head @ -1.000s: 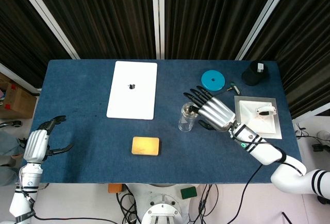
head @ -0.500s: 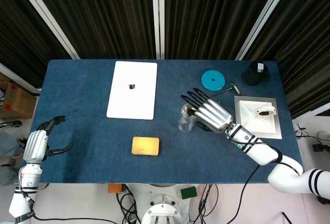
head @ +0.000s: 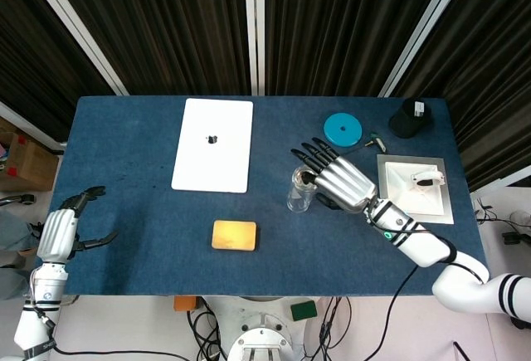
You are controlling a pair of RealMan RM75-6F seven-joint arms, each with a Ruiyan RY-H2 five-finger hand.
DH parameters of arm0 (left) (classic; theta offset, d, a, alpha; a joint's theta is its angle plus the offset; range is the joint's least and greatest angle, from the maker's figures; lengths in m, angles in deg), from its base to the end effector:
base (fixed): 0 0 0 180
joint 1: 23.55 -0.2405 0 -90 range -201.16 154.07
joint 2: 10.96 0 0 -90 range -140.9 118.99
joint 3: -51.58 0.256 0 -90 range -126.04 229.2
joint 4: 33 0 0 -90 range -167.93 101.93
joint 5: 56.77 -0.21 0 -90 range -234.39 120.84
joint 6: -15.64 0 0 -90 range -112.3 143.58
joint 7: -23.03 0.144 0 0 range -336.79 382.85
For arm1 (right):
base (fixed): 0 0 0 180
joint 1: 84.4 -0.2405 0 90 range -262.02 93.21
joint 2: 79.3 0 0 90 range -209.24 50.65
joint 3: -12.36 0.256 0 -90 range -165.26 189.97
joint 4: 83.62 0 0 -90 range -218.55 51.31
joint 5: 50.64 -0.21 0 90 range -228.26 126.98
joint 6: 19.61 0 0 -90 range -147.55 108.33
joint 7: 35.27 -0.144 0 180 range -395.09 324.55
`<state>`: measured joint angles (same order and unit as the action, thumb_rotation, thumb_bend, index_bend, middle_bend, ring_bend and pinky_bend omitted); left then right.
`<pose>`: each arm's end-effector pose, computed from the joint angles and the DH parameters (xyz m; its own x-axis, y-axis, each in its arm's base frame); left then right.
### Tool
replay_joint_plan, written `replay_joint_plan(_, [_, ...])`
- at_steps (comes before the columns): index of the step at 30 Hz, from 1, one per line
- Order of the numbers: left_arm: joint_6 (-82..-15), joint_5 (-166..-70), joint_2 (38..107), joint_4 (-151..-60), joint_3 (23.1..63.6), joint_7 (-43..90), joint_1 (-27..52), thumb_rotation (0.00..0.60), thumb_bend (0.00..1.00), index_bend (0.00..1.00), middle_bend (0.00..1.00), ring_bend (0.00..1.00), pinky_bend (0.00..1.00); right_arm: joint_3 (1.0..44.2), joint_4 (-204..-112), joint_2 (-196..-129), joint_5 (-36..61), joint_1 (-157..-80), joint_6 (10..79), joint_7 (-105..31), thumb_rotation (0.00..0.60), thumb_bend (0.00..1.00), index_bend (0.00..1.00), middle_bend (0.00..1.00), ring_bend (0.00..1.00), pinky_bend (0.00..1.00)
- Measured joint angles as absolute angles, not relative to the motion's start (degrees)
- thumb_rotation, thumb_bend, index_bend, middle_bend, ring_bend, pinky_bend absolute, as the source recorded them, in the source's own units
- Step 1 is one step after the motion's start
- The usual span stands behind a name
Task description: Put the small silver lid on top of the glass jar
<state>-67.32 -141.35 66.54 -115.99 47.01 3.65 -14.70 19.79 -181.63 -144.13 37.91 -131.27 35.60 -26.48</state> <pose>-0.3075 0.2095 0.0976 -0.0072 0.0073 0.9999 0.9991 -0.0420 0.0075 -0.1012 -0.3343 0.0871 0.6066 -0.0200 0.7948 -0.5728 -0.7042 0.4194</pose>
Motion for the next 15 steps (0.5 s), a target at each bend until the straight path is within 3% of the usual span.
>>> replay_joint_plan(5, [-67.61,-141.39,66.4,-116.16,46.97,3.66,-14.82,0.6,0.03,0.22,0.27,0.27,0.26,19.76,-181.74,-143.15,40.6,-128.36,42.76,-29.07,0.6,0.33,0.07,0.0,0.0,0.0])
replay_joint_plan(6, [-67.72,-141.4,66.38,-116.19,46.97,3.67,-14.87,0.6,0.03,0.22,0.27,0.27,0.26,19.66,-181.57,-143.08,41.13,-127.54,44.52,-29.65,0.6,0.33,0.04,0.0,0.0,0.0])
replay_joint_plan(15, [-70.29,-141.89,65.65,-117.27,46.98,6.51,-15.96,0.6,0.03,0.22,0.27,0.27,0.26,16.72,-172.41,-147.13,42.21,-112.42,64.98,-33.24,0.6,0.32,0.0,0.0,0.0,0.0])
